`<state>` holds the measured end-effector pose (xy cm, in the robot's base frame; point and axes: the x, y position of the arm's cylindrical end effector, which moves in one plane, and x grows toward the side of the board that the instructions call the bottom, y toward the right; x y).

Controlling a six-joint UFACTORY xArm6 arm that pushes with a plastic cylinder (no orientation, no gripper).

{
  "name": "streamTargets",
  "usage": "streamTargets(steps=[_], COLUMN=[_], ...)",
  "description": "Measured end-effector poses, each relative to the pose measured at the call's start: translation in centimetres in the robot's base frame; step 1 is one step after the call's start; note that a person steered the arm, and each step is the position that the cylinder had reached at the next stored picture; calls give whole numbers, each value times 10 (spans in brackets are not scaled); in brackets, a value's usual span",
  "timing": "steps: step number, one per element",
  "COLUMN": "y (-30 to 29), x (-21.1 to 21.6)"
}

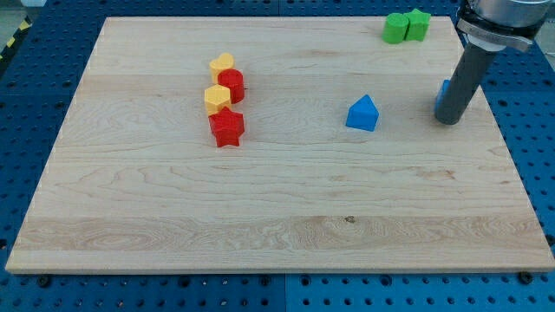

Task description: Move the blue cube into the green star

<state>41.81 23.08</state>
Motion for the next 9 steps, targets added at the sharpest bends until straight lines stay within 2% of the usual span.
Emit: streamTargets(steps=[3, 5, 9], y=[27, 34, 8], x=[-4, -29, -35])
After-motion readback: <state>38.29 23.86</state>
